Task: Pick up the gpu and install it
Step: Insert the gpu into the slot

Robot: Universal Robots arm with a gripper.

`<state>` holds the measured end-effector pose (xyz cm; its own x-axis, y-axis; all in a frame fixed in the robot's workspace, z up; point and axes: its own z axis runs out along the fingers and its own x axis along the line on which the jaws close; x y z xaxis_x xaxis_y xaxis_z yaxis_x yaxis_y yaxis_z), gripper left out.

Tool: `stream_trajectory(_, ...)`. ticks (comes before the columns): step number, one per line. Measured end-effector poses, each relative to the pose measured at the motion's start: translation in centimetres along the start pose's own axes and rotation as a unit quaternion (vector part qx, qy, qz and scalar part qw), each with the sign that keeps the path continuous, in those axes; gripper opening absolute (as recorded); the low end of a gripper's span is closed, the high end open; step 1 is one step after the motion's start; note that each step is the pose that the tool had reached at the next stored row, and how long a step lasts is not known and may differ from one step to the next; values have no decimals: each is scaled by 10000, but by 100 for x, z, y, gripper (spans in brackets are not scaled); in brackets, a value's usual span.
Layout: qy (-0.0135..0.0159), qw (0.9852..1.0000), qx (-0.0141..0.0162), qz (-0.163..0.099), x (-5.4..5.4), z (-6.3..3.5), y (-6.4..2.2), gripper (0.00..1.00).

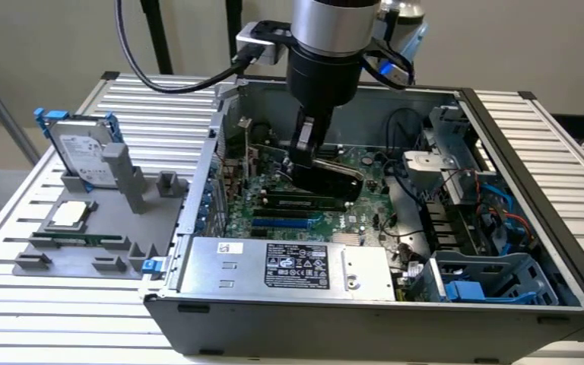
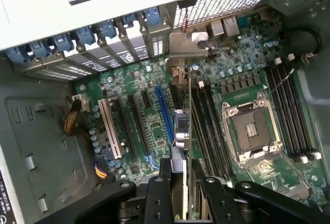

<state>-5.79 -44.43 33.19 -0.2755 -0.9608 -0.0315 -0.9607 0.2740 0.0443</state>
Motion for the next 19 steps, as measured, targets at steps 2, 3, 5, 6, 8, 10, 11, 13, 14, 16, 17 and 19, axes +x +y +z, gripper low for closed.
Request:
stream_trajectory(2,8,9998,-6,-183,1,22,-1,0)
stream_trajectory(3,12,9996,-9,-272,1,33,-1,0)
stream_trajectory(5,20,9990,-14,-454,2,57,-3,0)
stream_trajectory(6,24,9985,-17,-544,2,68,-3,0)
stream_trajectory(8,32,9974,-23,-723,3,92,-4,0)
stream_trajectory(10,40,9959,-29,-905,4,120,-5,0)
stream_trajectory(11,43,9950,-31,-995,4,137,-6,0)
stream_trajectory(13,52,9932,-37,-1166,6,173,-6,0)
stream_trajectory(14,54,9926,-38,-1216,8,191,-1,0)
stream_trajectory(16,53,9922,-29,-1245,21,227,40,0)
stream_trajectory(17,52,9922,-19,-1247,32,245,74,0)
stream_trajectory(19,49,9922,4,-1248,57,277,156,0)
